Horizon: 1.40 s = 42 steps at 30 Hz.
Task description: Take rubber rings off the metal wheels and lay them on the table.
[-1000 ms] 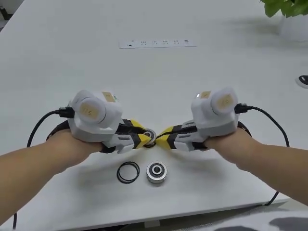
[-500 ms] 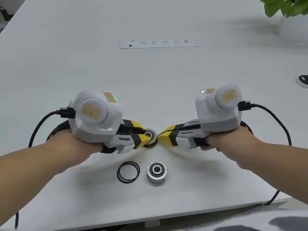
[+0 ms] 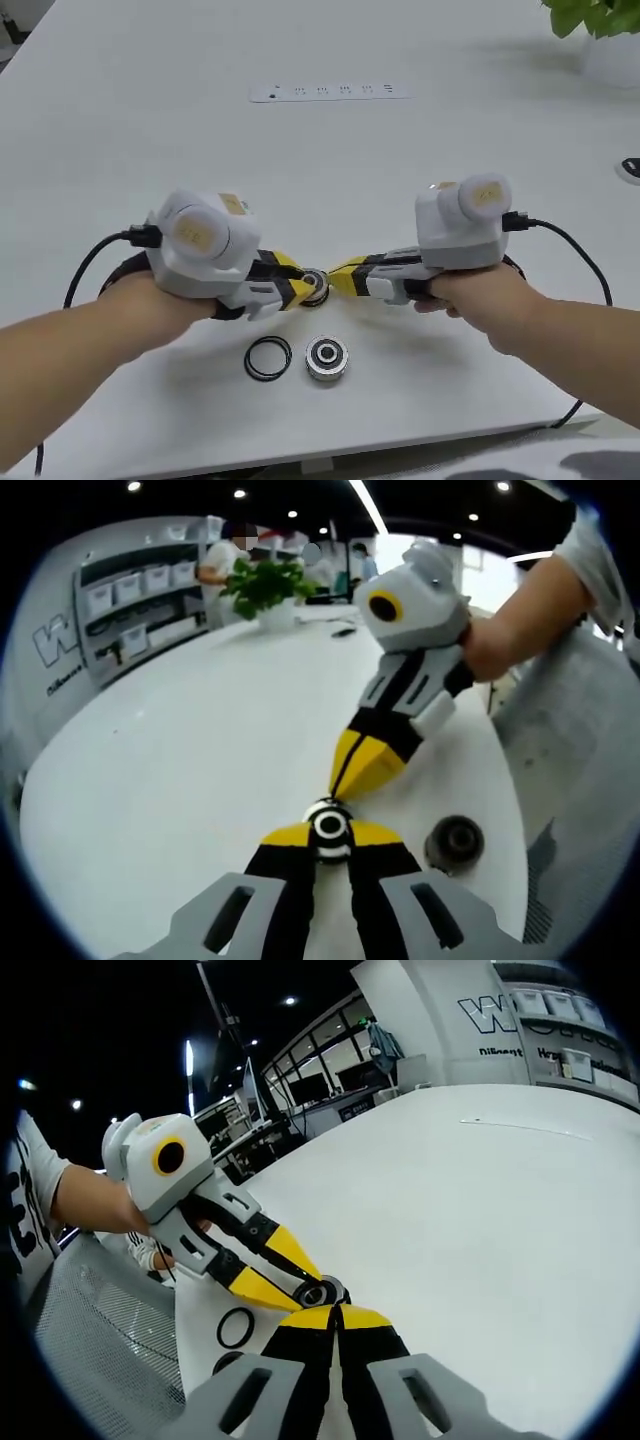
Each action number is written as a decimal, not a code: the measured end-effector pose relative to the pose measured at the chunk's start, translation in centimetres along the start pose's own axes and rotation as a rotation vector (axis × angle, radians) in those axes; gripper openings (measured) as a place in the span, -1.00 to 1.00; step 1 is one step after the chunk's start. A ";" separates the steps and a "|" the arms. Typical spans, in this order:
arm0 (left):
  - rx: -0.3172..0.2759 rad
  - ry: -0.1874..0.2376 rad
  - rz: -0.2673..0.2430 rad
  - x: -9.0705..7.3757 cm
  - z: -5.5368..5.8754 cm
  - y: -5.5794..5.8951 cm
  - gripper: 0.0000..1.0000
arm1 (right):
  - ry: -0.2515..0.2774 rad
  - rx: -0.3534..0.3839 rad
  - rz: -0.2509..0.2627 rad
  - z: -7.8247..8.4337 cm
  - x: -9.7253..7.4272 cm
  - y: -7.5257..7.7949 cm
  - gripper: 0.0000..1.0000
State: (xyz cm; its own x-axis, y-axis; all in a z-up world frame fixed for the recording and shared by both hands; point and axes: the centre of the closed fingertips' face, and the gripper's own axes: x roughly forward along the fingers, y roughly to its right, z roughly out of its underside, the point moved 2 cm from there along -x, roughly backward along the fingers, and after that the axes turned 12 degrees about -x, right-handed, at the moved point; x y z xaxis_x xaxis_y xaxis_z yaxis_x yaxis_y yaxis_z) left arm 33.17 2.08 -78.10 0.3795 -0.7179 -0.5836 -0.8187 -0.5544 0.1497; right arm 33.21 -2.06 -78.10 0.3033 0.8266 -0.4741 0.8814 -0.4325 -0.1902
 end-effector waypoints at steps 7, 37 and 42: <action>0.006 -0.009 -0.015 0.1 0.1 -0.2 -0.76 | -0.004 0.008 0.000 -0.1 0.3 0.0 -1.00; -0.005 -0.013 -0.028 0.2 0.0 -0.1 -0.73 | 0.018 -0.029 -0.061 -1.1 1.0 -1.3 -1.00; -0.005 -0.016 -0.008 -0.4 0.1 0.2 -0.69 | 0.025 -0.021 -0.059 -1.3 0.8 -1.1 -1.00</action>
State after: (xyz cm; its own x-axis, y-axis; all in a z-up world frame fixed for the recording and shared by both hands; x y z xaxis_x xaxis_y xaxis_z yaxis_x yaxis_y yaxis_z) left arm 32.82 2.29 -77.93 0.3792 -0.7064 -0.5976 -0.8134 -0.5624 0.1486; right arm 32.97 -0.45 -77.19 0.2591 0.8594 -0.4408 0.9053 -0.3752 -0.1992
